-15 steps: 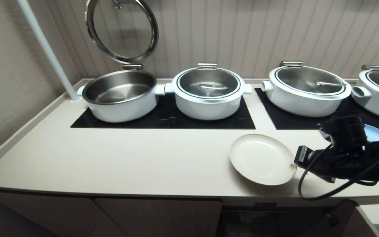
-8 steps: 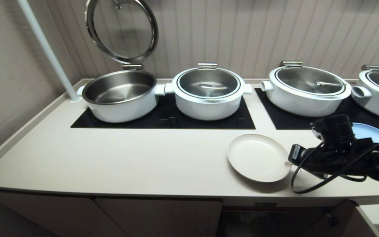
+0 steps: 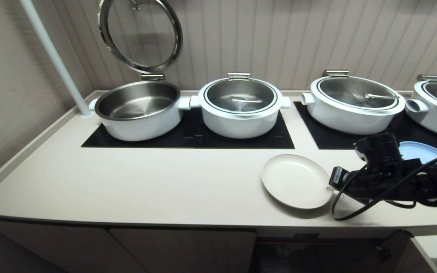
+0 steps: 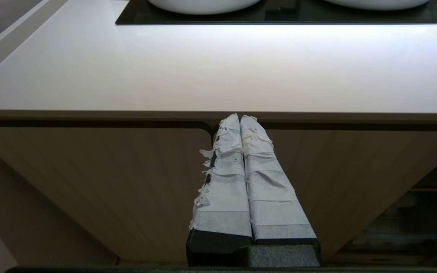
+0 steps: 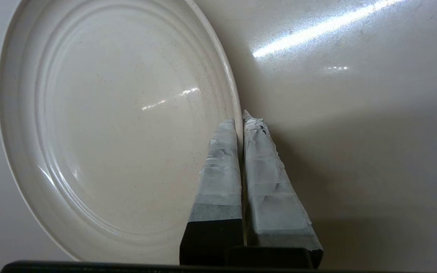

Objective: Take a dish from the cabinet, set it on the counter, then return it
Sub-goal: Place it on the table

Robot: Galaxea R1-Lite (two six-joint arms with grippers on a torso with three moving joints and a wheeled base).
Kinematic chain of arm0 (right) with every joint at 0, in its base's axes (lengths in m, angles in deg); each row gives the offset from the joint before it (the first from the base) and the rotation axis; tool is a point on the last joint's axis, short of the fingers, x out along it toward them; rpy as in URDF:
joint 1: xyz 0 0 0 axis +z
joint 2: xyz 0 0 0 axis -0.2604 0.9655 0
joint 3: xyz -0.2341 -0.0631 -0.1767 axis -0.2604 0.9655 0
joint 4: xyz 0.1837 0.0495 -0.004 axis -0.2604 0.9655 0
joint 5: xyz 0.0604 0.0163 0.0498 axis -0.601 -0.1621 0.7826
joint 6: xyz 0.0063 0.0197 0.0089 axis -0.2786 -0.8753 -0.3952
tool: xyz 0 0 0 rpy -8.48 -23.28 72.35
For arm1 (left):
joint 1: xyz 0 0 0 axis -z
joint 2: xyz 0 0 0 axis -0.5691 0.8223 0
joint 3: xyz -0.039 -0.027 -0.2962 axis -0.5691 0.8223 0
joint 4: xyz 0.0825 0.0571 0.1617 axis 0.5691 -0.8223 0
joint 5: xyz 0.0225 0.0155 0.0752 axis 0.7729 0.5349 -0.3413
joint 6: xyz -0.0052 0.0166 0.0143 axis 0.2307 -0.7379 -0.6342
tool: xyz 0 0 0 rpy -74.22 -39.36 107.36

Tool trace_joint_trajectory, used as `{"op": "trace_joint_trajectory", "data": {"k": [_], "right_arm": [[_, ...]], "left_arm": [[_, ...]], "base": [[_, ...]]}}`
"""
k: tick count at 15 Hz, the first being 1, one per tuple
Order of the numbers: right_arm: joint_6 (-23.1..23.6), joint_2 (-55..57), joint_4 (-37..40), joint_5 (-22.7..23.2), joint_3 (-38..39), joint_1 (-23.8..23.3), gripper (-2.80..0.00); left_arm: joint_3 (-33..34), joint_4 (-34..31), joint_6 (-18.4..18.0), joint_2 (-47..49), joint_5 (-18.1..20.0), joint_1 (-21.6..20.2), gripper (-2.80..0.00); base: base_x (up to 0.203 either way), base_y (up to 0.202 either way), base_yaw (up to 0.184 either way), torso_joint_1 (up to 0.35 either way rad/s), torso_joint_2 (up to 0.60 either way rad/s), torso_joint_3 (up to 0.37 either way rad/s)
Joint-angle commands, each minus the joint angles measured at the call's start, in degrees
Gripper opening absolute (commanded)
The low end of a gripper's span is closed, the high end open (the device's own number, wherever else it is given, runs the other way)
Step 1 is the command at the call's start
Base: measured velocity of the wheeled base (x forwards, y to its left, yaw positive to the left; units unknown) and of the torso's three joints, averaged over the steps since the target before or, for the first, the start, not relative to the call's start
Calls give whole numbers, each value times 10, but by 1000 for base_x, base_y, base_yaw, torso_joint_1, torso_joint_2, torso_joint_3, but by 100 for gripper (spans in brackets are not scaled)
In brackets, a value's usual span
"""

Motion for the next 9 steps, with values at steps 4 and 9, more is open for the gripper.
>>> {"op": "trace_joint_trajectory", "data": {"k": [4, 9], "right_arm": [[-2, 4, -1, 0, -7, 0, -280], [-1, 3, -2, 0, -7, 0, 0]], "left_arm": [[0, 0, 0, 0, 0, 0, -280], [0, 0, 0, 0, 0, 0, -280]], "base": [[0, 0, 0, 0, 0, 0], [0, 0, 0, 0, 0, 0]]}}
